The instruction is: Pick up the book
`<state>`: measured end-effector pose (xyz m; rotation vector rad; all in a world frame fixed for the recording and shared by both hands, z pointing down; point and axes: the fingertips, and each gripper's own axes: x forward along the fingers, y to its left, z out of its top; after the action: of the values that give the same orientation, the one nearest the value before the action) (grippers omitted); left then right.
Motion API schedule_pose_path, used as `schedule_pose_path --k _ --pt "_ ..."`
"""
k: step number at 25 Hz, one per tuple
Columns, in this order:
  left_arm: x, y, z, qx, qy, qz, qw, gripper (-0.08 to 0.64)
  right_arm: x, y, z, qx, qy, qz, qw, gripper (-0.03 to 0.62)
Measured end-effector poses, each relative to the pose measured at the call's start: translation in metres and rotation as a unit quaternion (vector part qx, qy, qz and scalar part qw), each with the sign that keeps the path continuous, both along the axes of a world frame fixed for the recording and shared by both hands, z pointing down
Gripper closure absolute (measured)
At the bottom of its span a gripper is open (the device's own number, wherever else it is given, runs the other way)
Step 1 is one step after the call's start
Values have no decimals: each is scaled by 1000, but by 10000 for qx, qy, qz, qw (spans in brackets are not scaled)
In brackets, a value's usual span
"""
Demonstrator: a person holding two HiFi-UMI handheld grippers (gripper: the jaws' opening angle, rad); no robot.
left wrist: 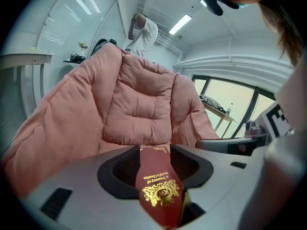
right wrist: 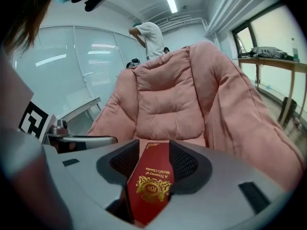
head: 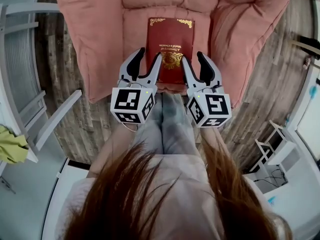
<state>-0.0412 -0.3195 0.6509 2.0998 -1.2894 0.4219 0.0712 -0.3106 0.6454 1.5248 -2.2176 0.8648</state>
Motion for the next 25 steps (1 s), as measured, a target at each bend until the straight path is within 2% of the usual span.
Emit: schedule_pose_path --k 6,12,16,21,25 --pt "-1 4 26 -134 -102 43 9998 368 -2 6 31 -235 -63 29 9997 393" --pt "-4 3 54 -313 -120 132 9994 364 3 10 66 -528 83 53 9986 385" --pt "-5 9 74 -522 -152 160 9984 359 0 16 92 -777 60 22 9970 364" --pt "-2 14 100 -636 -372 310 9968 348 2 16 113 -977 122 111 9951 337" --pt "-4 20 118 -887 -314 255 9952 342 5 20 129 -1142 164 198 9931 313"
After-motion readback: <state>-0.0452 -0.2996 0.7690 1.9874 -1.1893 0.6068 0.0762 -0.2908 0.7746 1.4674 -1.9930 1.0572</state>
